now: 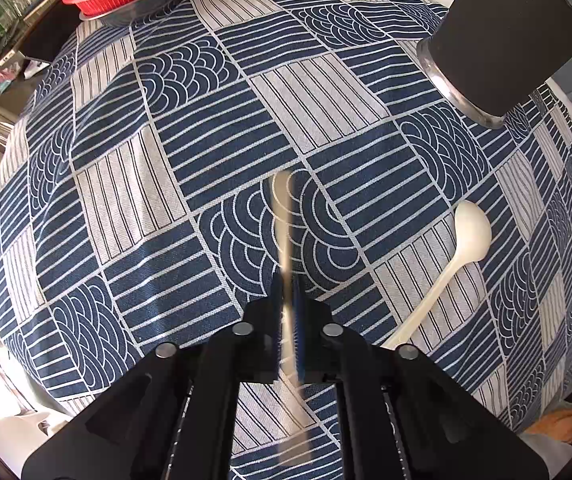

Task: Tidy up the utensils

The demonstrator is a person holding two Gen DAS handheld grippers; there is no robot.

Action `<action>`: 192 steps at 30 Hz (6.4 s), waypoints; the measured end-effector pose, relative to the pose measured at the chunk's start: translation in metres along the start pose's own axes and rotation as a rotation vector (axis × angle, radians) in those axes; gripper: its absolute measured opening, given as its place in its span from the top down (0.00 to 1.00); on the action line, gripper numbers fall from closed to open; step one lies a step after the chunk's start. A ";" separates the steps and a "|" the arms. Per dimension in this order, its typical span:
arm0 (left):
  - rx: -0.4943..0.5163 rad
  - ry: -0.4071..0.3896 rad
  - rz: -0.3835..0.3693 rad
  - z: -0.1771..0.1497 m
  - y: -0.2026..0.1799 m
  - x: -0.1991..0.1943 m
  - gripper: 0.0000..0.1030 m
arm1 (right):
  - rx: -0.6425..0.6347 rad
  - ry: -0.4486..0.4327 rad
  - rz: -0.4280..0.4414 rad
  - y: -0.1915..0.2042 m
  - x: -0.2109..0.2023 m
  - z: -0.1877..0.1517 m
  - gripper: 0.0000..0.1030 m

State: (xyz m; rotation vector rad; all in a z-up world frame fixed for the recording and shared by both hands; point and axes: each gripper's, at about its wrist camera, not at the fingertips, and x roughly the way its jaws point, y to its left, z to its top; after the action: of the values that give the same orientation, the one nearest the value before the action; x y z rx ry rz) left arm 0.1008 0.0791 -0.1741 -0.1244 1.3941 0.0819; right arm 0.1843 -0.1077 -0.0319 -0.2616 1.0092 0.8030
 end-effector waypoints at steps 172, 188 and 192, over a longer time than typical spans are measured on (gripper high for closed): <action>0.110 -0.440 -0.066 0.017 -0.029 -0.084 0.06 | 0.073 -0.225 -0.091 -0.048 -0.049 -0.049 0.13; 0.244 -0.267 -0.122 0.002 -0.063 -0.017 0.06 | 0.107 -0.138 -0.126 -0.048 -0.040 -0.084 0.13; 0.275 -0.238 -0.135 0.004 -0.069 -0.007 0.06 | 0.133 -0.122 -0.139 -0.053 -0.040 -0.092 0.13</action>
State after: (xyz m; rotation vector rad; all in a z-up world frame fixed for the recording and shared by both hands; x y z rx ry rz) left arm 0.1128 0.0117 -0.1635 0.0210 1.1433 -0.2013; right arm 0.1502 -0.2132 -0.0562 -0.1647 0.9144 0.6162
